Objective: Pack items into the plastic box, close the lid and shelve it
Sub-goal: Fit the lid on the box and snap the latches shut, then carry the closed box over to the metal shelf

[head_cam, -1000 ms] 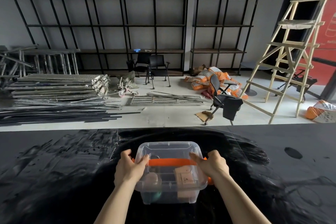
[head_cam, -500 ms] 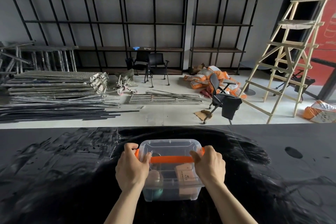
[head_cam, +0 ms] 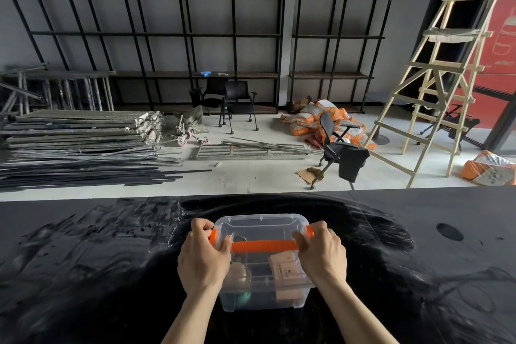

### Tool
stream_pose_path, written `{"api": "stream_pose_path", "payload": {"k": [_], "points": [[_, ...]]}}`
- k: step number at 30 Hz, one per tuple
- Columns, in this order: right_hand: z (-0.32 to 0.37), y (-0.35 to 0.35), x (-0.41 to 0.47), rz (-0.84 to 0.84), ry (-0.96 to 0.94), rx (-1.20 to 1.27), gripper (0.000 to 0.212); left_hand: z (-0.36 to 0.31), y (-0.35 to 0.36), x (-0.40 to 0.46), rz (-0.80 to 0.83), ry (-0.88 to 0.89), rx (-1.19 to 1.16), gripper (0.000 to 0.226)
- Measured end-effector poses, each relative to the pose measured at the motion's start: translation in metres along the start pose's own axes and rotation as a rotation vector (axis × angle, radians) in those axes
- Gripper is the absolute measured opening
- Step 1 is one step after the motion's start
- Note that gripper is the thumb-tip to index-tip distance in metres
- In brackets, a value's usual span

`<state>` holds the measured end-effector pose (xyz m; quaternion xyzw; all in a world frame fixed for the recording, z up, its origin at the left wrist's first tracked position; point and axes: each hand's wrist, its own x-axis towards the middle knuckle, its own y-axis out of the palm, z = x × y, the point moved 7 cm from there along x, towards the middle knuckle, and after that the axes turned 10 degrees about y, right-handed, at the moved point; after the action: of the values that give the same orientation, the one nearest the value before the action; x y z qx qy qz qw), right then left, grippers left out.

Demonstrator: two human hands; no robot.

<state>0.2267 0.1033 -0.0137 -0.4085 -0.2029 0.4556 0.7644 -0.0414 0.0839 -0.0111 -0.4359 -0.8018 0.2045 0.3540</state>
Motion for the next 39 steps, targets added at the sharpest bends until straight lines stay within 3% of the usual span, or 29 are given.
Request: {"api": "stream_pose_path", "payload": {"k": [2,6,9,13,20,25,28,31,35,39], "points": [[-0.01,0.007,0.008,0.108,0.038,0.125,0.054,0.01,0.007,0.002,0.057,-0.064,-0.138,0.051],[-0.023,0.028,0.012,0.412,0.077,0.456,0.076,0.02,0.034,-0.006,0.265,-0.317,-0.7,0.072],[-0.028,0.039,0.009,0.541,0.125,0.642,0.074,0.016,0.04,-0.008,0.342,-0.316,-0.734,0.066],[-0.032,0.033,0.017,0.539,0.154,0.709,0.067,0.0,0.043,-0.004,0.365,-0.317,-0.758,0.066],[-0.08,-0.032,0.044,0.38,0.196,0.784,0.078,-0.077,0.078,-0.007,0.447,-0.225,-0.786,0.066],[-0.153,-0.105,0.05,0.187,0.277,0.795,0.064,-0.158,0.132,-0.039,0.634,-0.129,-0.828,0.069],[-0.203,-0.147,0.039,0.038,0.331,0.784,0.08,-0.201,0.163,-0.07,0.772,-0.084,-0.863,0.067],[-0.251,-0.184,0.007,-0.107,0.407,0.812,0.083,-0.242,0.186,-0.108,0.939,-0.007,-0.864,0.057],[-0.322,-0.223,-0.058,-0.35,0.535,0.836,0.081,-0.292,0.206,-0.176,1.16,0.058,-0.9,0.062],[-0.369,-0.255,-0.137,-0.498,0.656,0.808,0.063,-0.33,0.201,-0.255,1.31,0.124,-0.958,0.063]]}}
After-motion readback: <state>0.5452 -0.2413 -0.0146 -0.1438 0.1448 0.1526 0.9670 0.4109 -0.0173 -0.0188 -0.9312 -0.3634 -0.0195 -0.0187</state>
